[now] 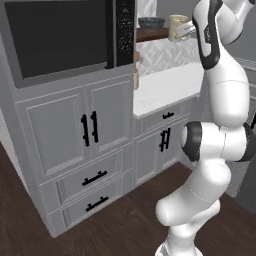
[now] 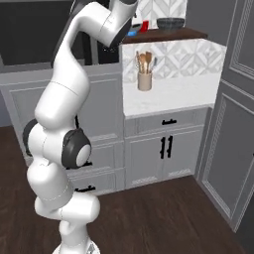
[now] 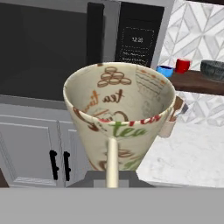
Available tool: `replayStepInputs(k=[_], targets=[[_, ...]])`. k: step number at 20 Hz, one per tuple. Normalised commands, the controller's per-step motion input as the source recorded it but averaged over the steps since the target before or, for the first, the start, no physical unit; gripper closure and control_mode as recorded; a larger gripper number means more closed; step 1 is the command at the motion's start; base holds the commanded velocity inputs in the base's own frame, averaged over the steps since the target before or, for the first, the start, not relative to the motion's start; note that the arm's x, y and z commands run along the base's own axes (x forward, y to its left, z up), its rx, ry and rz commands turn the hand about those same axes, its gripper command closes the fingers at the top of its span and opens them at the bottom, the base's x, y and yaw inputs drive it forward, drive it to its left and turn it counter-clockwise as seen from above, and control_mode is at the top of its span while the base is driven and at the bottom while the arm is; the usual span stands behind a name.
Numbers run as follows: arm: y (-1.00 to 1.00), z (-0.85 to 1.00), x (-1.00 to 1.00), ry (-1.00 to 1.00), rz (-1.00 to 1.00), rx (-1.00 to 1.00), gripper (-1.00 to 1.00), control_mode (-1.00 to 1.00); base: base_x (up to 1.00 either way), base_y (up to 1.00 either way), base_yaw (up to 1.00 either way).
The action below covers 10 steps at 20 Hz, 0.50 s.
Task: Gather all objects into one cabinet and sort the glasses and bowls to opposite sides.
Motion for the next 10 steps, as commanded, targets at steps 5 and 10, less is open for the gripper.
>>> replayStepInputs(k=[5,10], targets=[[0.0,0.0,0.0,0.0,0.0,0.0,1.0,1.0,0.36,-0.75,0.33],[0.0,0.0,0.0,0.0,0.0,0.0,1.0,1.0,0.4,-0.66,0.4]])
